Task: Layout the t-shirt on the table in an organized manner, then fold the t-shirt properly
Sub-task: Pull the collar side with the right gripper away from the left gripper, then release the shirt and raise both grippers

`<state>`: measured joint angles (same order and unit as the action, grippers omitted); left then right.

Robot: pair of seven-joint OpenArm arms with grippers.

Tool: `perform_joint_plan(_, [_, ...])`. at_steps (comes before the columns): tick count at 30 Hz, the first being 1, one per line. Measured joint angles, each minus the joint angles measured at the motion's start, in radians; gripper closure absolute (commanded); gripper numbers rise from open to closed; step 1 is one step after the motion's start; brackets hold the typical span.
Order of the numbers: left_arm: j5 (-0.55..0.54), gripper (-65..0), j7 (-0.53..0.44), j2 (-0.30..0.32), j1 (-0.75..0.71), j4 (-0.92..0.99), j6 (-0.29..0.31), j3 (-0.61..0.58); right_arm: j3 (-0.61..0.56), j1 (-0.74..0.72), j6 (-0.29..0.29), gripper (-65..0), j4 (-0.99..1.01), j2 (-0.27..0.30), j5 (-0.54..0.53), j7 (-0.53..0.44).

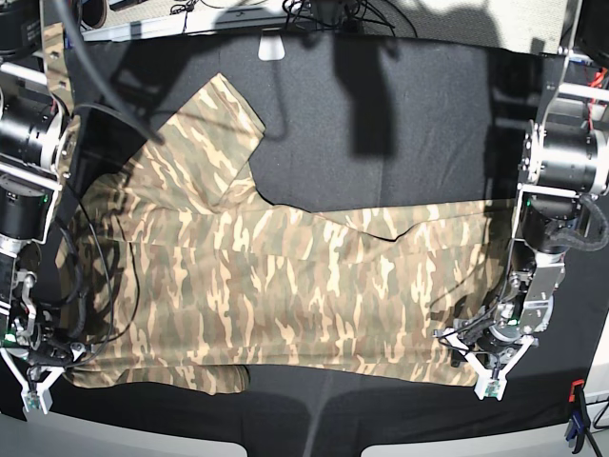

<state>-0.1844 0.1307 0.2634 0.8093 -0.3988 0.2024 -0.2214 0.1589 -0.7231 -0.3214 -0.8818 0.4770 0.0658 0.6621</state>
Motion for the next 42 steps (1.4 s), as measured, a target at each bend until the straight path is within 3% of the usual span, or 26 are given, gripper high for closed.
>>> perform_joint_plan(1, [0.000,-23.2,0.000,0.000,0.000,0.000,0.000,0.000,0.000,0.000,0.000,0.0,0.000,0.000,0.018,0.000])
perform_joint_plan(4, [0.000,-23.2,0.000,0.000,0.000,0.000,0.000,0.000,0.000,0.000,0.004,-17.6,0.000,0.000,0.040,-0.001])
perform_joint_plan(6, [0.000,-23.2,0.000,0.000,0.000,0.000,0.000,0.000,0.000,0.000,0.004,-25.2,0.000,0.002,0.039,-0.001])
perform_joint_plan(13, [0.000,-23.2,0.000,0.000,0.000,0.000,0.000,0.000,0.000,0.000,0.006,-26.3,0.000,0.002,0.032,-0.014])
perform_joint_plan(16, [0.047,-23.2,0.019,0.000,0.000,0.000,0.011,0.000,0.000,0.000,0.007,-26.3,0.000,0.003,-0.043,-0.014])
perform_joint_plan(18, [0.093,-23.2,0.052,0.002,0.000,-0.002,0.090,0.000,0.000,-0.002,0.003,-26.3,0.000,0.002,-0.102,0.024])
perform_joint_plan(19, [0.107,-23.2,0.074,0.005,0.000,-0.005,0.156,0.000,0.000,-0.003,-0.024,-26.3,0.000,0.003,-0.121,0.045])
perform_joint_plan(22, [0.082,-21.6,0.123,0.028,-0.009,-0.047,0.373,0.000,0.000,-0.002,-0.160,-26.3,0.000,0.002,-0.171,0.099])
perform_joint_plan(23, [0.039,-21.5,0.143,0.040,-0.016,-0.074,0.412,-0.001,0.000,-0.001,-0.203,-26.3,0.000,0.002,-0.174,0.100])
perform_joint_plan(26, [-0.088,-21.5,0.221,0.113,-0.063,-0.208,0.442,-0.001,0.000,0.010,-0.233,-26.3,-0.023,0.004,-0.222,0.144])
perform_joint_plan(31, [-0.165,-21.5,0.349,0.291,-0.260,-0.554,0.430,-0.001,0.000,0.068,-0.285,-26.3,-0.152,0.005,-0.341,0.213])
perform_joint_plan(37, [-0.206,-21.5,0.336,0.442,-0.547,-1.006,0.426,-0.008,0.000,0.239,-0.290,-26.3,-0.452,0.000,-0.397,0.303])
perform_joint_plan(39, [-0.150,-21.5,0.323,0.473,-0.614,-1.129,0.363,-0.008,0.007,0.310,-0.296,-26.3,-0.557,0.000,-0.400,0.330])
perform_joint_plan(42, [0.040,-21.5,0.327,0.491,-0.707,-1.254,0.241,-0.007,0.031,0.429,-0.293,-26.3,-0.712,-0.002,-0.404,0.328])
